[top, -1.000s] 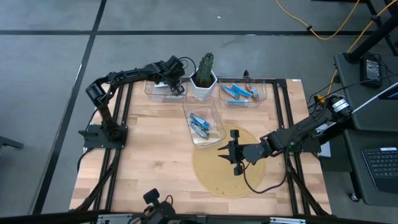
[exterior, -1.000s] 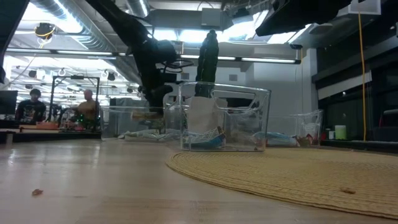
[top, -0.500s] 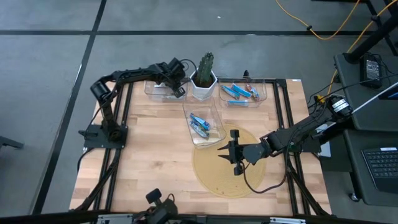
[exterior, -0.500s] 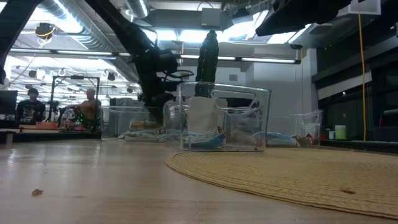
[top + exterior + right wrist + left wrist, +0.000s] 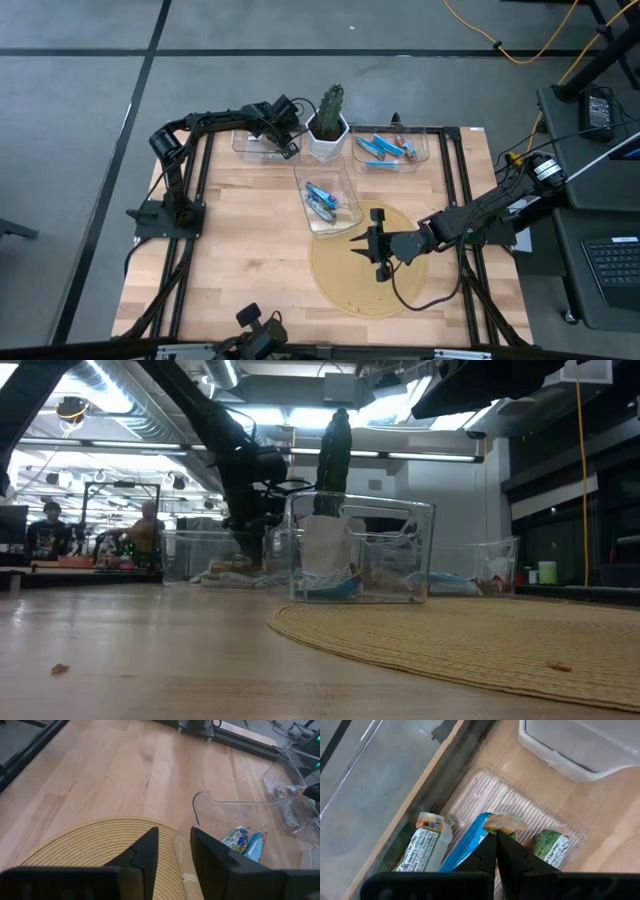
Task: Pick and place Granola Bars by type
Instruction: Put the yellow green granola bar into the left transparent bin, then return to Home Position
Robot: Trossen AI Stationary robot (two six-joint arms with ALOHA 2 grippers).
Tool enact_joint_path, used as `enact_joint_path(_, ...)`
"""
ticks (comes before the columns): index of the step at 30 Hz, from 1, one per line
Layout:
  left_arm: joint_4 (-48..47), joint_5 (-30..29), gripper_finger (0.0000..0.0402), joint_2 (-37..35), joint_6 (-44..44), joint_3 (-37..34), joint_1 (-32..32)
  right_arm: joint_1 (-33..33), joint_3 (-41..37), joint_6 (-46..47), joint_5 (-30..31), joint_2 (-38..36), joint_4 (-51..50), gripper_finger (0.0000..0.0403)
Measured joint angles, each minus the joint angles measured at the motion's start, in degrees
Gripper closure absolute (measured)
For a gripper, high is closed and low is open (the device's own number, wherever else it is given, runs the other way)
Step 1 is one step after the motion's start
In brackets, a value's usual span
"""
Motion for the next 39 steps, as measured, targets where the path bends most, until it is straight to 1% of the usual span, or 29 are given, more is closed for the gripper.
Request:
enact_joint_path(6, 0.0, 3.1, 0.0392, 0.0, -0.2, 0.0, 0.1, 0.0, 0.0, 0.0, 0.0, 0.0, 0.0, 0.0286)
enact_joint_path(9, -0.1, 3.8, 0.0379, 0.0, -0.2, 0.0, 0.3, 0.0, 0.0, 0.0, 0.0, 0.0, 0.0, 0.0286)
enact_joint_path(14, -2.0, 3.8, 0.0323, -0.6, -0.2, 0.0, 0.7, 0.0, 0.0, -0.1, 0.0, 0.0, 0.0, 0.0286)
enact_joint_path(17, -3.3, 3.7, 0.0282, -2.1, -0.2, 0.0, 1.0, 0.0, 0.0, -0.5, 0.2, 0.0, -0.1, 0.0286)
enact_joint_path(19, -4.0, 3.6, 0.0260, -3.5, 0.0, 0.0, 1.1, 0.0, 0.0, -2.0, 1.4, 0.0, 0.0, 0.0286)
enact_joint_path(22, -6.0, 4.0, 0.0237, -7.1, 0.3, 0.0, 1.2, -0.4, 0.0, -5.5, 4.7, 0.0, 1.1, 0.0287)
enact_joint_path(24, -7.3, 5.5, 0.0231, -10.3, 0.5, 0.0, 1.0, -1.9, 0.0, -8.6, 4.7, 0.0, 2.8, 0.0291)
enact_joint_path(27, -9.9, 10.0, 0.0234, -16.2, 0.7, 0.0, 0.3, -6.1, 0.0, -11.5, 1.7, -0.4, 5.2, 0.0307)
enact_joint_path(31, -13.1, 16.5, 0.0259, -25.3, 0.7, 0.0, -2.4, -13.8, 0.0, -12.6, -3.9, -2.8, 5.2, 0.0344)
enact_joint_path(35, -13.3, 26.4, 0.0305, -34.2, 0.7, 0.0, -7.3, -20.6, 0.0, -12.6, -7.9, -6.4, 3.7, 0.0392)
enact_joint_path(37, -13.3, 29.6, 0.0335, -38.2, 0.7, 0.0, -10.9, -22.7, 0.0, -12.7, -8.0, -8.6, 1.9, 0.0394)
enact_joint_path(39, -13.6, 30.9, 0.0367, -41.4, 0.9, 0.0, -15.2, -24.1, 0.0, -12.4, -6.7, -11.1, -1.3, 0.0388)
